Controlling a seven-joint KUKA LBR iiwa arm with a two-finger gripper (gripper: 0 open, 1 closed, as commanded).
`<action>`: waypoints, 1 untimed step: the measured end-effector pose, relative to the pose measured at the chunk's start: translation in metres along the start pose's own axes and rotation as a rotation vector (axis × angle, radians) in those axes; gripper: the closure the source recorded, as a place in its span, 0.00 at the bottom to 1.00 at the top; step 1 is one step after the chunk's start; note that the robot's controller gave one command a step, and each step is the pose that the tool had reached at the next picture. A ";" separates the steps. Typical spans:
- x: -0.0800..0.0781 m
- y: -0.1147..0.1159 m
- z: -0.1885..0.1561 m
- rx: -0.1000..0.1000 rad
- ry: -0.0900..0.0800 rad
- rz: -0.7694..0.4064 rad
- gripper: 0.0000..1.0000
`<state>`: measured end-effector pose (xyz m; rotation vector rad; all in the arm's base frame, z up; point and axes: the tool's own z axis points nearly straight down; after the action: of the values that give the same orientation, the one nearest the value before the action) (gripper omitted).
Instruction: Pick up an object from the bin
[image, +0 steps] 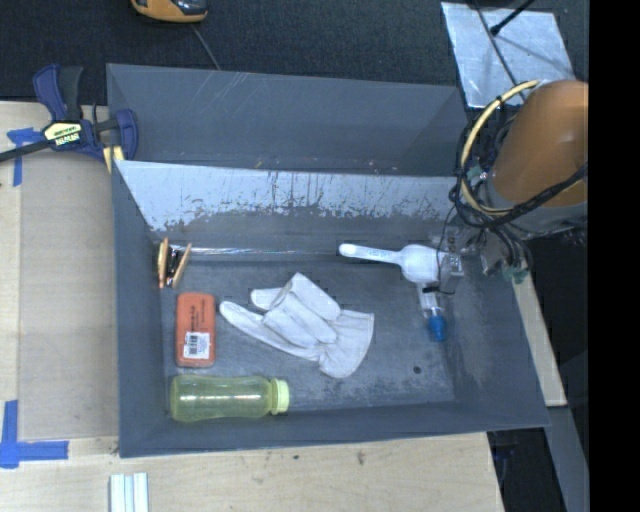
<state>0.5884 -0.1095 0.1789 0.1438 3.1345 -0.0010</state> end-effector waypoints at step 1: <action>0.000 0.000 0.000 0.000 0.000 0.000 1.00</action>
Offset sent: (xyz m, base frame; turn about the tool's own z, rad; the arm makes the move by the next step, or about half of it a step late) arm -0.0076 -0.0146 0.1369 -0.0043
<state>0.5884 -0.1095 0.1789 0.1438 3.1346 -0.0011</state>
